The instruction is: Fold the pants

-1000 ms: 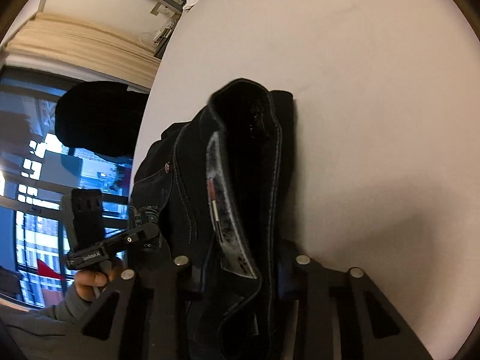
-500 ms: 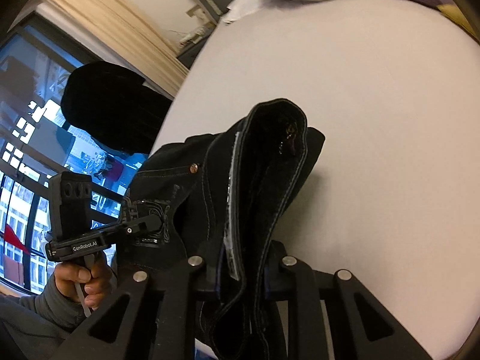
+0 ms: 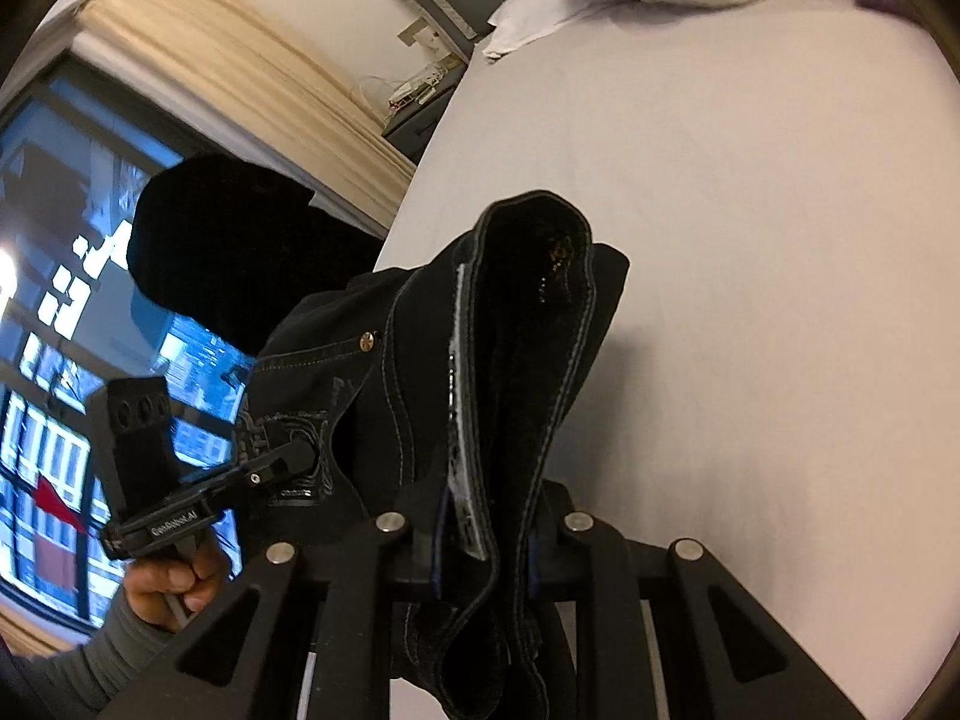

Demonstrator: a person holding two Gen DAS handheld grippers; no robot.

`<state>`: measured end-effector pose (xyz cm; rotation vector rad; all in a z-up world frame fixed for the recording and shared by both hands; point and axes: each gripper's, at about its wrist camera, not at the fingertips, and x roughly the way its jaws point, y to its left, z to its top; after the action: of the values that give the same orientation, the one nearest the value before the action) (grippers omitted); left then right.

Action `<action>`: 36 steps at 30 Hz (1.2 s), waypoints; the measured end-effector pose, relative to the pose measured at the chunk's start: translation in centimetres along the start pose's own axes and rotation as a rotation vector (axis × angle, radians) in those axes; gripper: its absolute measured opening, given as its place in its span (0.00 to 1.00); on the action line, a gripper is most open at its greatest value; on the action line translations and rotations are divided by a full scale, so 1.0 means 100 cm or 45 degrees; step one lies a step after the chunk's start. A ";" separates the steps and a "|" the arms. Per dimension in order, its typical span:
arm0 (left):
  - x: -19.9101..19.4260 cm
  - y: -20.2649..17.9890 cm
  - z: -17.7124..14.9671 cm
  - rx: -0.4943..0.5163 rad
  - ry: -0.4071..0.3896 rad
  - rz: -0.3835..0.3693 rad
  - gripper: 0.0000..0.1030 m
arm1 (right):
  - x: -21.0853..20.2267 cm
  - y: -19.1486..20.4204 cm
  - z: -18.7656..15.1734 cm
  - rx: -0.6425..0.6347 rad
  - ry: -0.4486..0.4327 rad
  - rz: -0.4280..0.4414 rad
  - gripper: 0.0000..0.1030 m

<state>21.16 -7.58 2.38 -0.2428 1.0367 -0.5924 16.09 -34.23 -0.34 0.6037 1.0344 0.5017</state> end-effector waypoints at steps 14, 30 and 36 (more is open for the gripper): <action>0.024 0.064 -0.042 -0.048 0.008 0.063 0.59 | 0.022 -0.070 -0.009 0.209 0.006 0.008 0.45; -0.146 -0.064 -0.129 0.098 -0.476 0.635 1.00 | -0.051 0.059 -0.124 -0.060 -0.327 -0.342 0.82; -0.232 -0.125 -0.162 0.197 -0.742 0.949 1.00 | -0.098 0.120 -0.169 -0.249 -0.594 -0.551 0.95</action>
<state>-5.71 -3.29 17.06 0.1141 0.4486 0.0868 -4.44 -27.98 7.53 0.2864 0.6328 0.0681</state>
